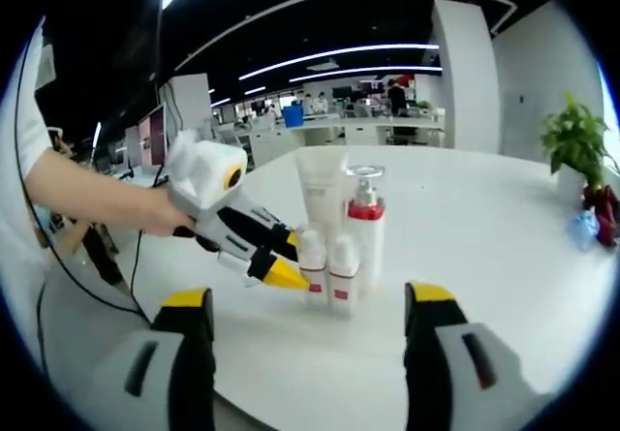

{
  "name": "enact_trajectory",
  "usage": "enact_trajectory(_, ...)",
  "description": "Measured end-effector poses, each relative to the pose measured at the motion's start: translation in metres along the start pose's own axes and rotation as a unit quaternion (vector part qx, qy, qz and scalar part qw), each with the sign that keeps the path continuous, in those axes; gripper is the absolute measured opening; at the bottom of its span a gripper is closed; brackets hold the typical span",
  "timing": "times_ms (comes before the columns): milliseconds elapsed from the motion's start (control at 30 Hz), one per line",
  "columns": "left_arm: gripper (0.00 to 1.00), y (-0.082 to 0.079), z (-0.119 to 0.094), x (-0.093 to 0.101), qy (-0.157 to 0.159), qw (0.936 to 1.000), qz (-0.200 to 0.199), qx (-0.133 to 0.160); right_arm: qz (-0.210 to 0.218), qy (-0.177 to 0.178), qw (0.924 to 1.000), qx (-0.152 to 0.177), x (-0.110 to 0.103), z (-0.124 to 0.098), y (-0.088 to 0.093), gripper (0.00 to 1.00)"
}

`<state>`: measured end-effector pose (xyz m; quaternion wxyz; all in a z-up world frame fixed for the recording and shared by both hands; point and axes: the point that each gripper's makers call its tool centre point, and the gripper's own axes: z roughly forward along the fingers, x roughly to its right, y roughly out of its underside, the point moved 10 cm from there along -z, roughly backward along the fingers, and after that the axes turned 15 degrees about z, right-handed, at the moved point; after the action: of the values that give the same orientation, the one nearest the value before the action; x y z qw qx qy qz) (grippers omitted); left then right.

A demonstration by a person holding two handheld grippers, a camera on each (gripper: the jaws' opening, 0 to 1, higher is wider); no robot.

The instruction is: Arrange the skincare products in the storage area until every visible bottle or jar stands upright without overlapping.

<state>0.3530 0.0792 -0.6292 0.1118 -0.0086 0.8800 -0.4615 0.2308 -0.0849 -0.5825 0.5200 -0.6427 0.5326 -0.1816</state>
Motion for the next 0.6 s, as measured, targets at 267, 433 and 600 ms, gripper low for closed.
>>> enact_trajectory(267,0.16,-0.0016,0.0041,-0.0057,0.022,0.9996,0.019,-0.001,0.002,0.005,1.0,-0.001,0.0014,0.0005,0.0011,0.81)
enact_trajectory(433,0.16,-0.0018,0.0059,-0.0066,0.028,0.9993,0.025,-0.003,0.003,0.006,1.0,-0.001,0.0016,0.0005,0.0014,0.81)
enact_trajectory(600,0.21,-0.0026,0.0048,-0.0057,0.031,0.9994,0.016,0.001,0.004,0.005,1.0,-0.001,0.0016,0.0007,0.0015,0.82)
